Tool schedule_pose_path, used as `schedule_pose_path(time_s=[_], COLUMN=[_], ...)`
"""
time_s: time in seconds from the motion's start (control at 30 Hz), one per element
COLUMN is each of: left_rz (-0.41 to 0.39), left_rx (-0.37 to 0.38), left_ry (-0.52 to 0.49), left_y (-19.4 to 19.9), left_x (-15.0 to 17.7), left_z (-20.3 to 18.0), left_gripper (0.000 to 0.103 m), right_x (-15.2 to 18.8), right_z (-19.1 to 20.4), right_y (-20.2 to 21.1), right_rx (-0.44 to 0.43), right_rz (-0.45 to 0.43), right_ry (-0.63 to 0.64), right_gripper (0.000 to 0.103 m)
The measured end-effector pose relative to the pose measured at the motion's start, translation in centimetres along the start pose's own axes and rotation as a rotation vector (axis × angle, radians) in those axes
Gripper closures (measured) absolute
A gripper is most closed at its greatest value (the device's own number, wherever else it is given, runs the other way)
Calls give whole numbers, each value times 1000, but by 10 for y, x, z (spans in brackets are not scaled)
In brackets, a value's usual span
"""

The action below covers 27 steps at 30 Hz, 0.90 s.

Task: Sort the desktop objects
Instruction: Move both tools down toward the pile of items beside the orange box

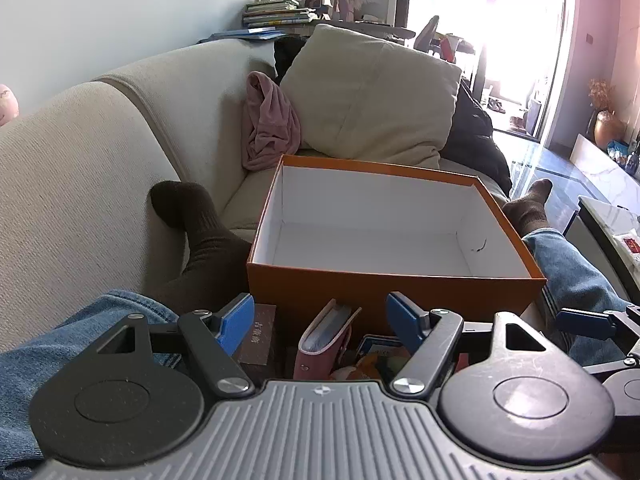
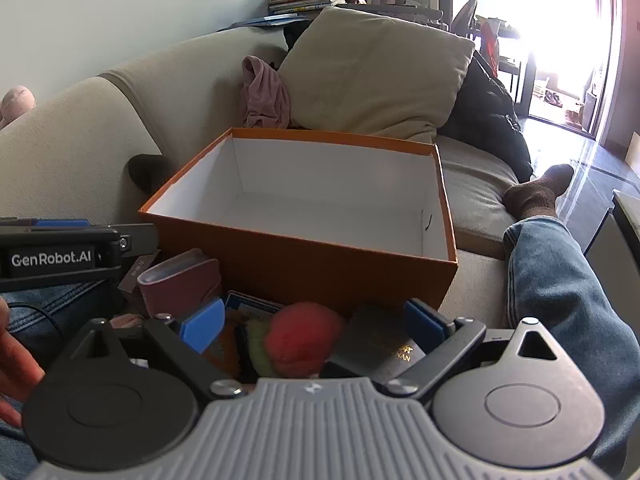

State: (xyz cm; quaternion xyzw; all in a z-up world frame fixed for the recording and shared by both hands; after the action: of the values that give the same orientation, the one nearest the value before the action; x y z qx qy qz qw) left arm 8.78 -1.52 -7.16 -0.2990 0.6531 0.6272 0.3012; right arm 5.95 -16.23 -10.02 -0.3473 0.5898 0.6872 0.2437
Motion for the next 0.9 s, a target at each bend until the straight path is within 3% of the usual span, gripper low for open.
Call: schedule_pose_path(time_s=[0.63, 0.77, 0.9], left_rz=[10, 9, 33], left_rx=[38, 43, 24], left_ry=[-16, -36, -15], left_y=[-1, -1, -4], left_x=[2, 1, -1], left_z=[-8, -8, 6], left_gripper=[16, 17, 30], right_x=[9, 9, 11], right_z=[-6, -11, -11], right_y=[-7, -9, -10], right_rx=[15, 52, 29], right_rz=[53, 47, 53], right_ry=[-20, -5, 7], right_gripper=[7, 7, 7])
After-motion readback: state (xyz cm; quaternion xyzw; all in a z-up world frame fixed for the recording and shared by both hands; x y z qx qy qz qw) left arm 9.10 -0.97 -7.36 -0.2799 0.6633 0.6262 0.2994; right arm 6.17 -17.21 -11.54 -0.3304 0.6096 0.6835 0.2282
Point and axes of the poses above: each gripper's, at about its wrist camera, not at the fingertips, and y roughly against the way its jaws point, z to its left, x to its underside, the point moved 10 cm from there along -y, roughly the way its jaws point, and after that the axes turned 1 degree about -z, right-handed, at the moved point
